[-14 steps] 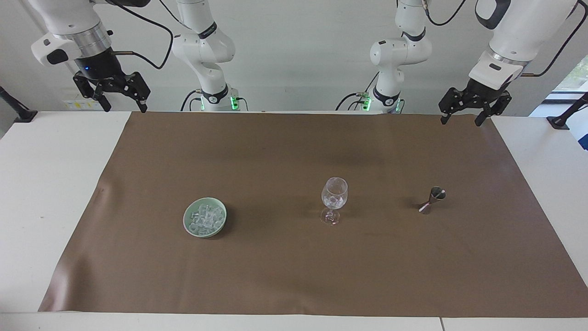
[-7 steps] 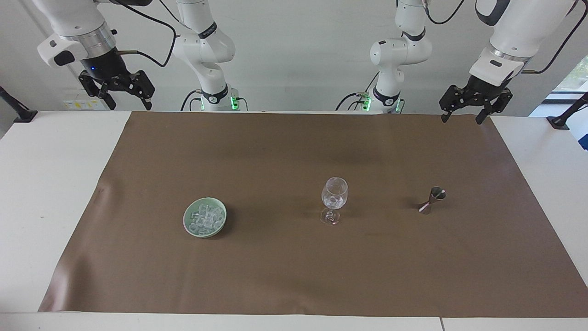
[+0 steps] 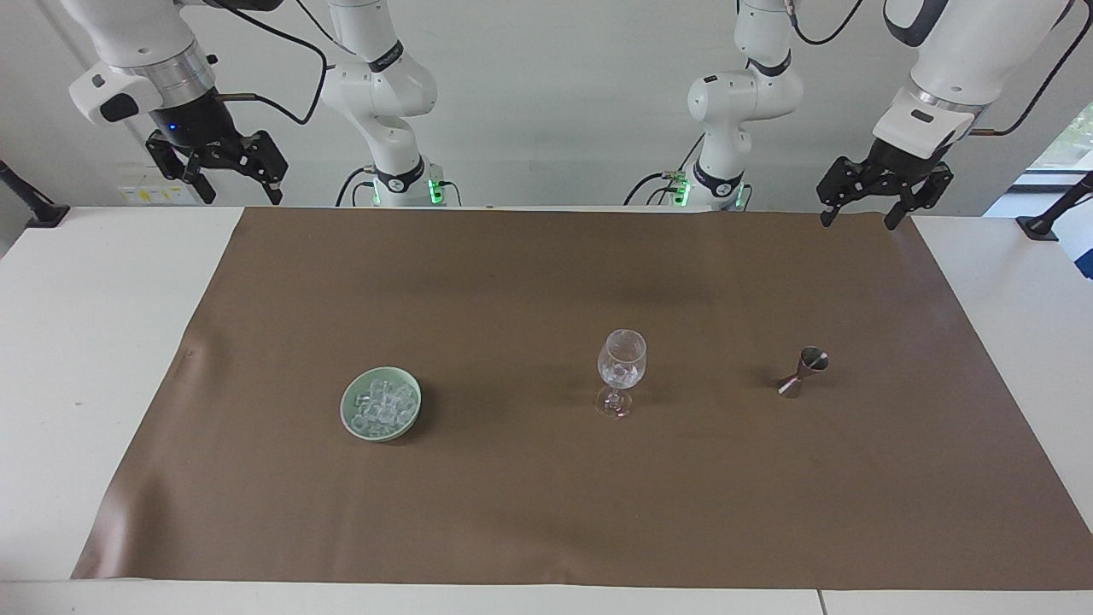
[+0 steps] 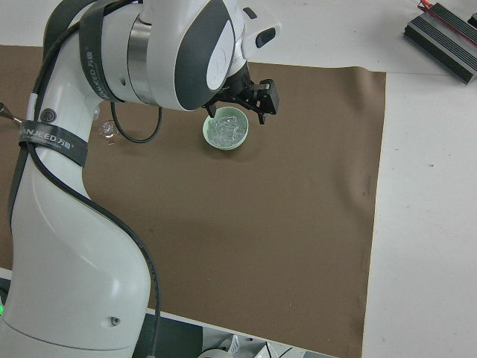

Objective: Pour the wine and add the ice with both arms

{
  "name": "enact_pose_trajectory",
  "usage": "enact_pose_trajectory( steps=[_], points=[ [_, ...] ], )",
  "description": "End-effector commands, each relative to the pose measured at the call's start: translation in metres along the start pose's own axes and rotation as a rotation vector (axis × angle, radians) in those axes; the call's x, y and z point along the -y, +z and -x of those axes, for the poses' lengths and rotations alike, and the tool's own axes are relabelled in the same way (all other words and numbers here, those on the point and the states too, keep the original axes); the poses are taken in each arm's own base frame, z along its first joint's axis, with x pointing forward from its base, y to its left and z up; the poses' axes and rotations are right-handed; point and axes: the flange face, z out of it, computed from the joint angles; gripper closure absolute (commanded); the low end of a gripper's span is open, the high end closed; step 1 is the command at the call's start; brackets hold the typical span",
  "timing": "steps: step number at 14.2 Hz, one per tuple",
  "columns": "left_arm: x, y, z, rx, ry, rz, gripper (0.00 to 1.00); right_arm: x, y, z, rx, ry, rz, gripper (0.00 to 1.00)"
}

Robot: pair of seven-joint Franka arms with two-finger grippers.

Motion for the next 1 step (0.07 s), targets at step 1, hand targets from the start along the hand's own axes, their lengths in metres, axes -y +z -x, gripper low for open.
enact_pose_trajectory(
  steps=[1],
  points=[
    [0.0000,-0.0069,0.0046,0.004,-0.012,0.011,0.00,-0.0025,-0.0041,0.0044,0.002,-0.024,-0.005,0.00]
  ],
)
